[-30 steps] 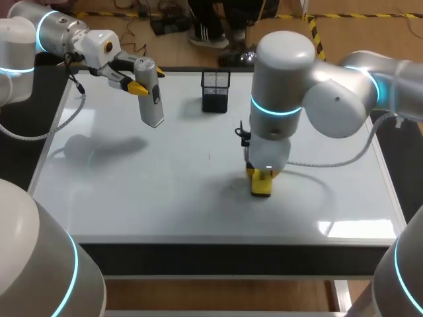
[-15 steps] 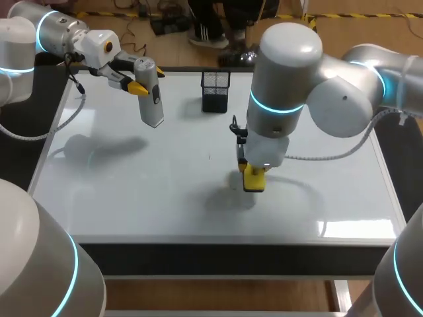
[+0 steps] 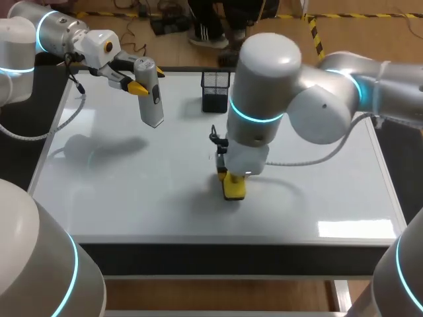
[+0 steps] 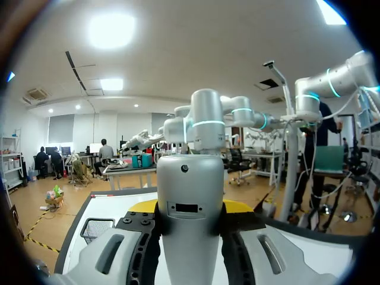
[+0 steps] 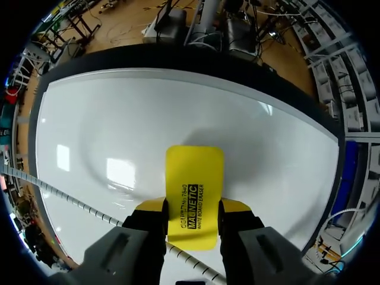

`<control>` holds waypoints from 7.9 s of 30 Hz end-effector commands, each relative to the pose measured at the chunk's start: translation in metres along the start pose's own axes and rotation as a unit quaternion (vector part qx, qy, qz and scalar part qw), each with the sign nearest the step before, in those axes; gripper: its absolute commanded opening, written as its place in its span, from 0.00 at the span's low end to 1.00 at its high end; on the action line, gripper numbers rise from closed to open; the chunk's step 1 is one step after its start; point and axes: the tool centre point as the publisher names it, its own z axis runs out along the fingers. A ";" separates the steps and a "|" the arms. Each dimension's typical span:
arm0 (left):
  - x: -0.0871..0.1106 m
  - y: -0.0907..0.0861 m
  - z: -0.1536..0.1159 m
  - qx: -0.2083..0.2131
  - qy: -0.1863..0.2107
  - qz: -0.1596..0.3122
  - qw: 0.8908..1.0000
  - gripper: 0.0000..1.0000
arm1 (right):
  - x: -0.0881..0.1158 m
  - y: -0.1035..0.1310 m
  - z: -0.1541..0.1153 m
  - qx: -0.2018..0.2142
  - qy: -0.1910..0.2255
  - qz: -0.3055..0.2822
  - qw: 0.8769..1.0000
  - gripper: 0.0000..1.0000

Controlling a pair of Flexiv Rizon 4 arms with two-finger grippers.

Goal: Pick up the inspection probe, press it on each red-marked spot on the whiteboard one by one, put down the probe, pick up the eraser, and wipe off all the red marks.

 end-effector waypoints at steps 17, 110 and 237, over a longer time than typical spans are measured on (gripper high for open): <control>0.000 -0.001 0.000 -0.001 0.001 0.000 1.000 0.00 | 0.020 -0.009 0.027 -0.026 0.022 0.030 0.999 0.00; 0.000 -0.001 0.000 -0.001 0.001 0.000 1.000 0.00 | 0.115 -0.242 -0.007 -0.018 0.023 0.061 0.998 0.00; -0.008 -0.006 0.002 -0.007 -0.008 -0.008 1.000 0.00 | 0.207 -0.254 -0.144 -0.112 -0.150 0.562 0.806 1.00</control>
